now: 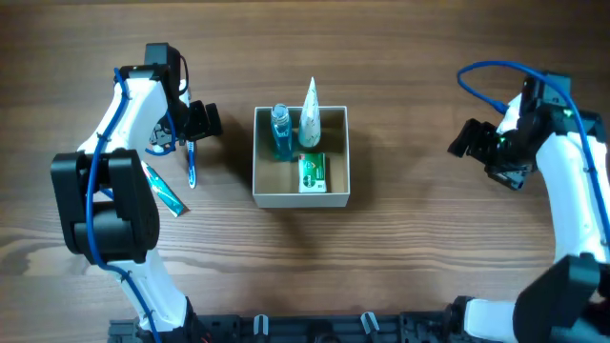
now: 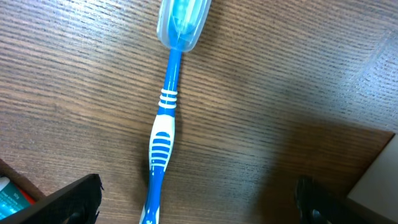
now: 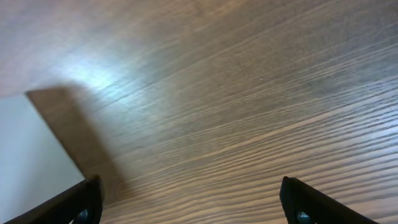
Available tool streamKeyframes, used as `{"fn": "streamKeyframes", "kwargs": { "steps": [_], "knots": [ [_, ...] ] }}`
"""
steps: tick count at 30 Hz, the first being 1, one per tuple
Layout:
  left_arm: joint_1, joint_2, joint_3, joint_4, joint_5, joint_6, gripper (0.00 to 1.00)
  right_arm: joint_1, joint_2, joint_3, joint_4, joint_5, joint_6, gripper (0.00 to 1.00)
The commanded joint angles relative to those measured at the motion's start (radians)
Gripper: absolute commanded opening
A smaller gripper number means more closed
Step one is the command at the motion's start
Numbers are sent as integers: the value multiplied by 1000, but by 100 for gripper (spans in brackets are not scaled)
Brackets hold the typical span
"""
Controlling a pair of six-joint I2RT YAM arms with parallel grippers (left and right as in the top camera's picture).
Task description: Pack container
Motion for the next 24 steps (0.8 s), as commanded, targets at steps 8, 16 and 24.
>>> {"fn": "streamKeyframes", "kwargs": {
  "steps": [8,16,24],
  "knots": [
    [-8,61,-7,10,-3,-13,77,-2,27,-3,-6,-18,-44,92],
    [-8,107,-7,45,-71,-12,92,-2,27,-3,-17,-18,-48,92],
    [-8,107,-7,60,-71,-13,46,-2,27,-3,-21,-18,-63,91]
  ]
}}
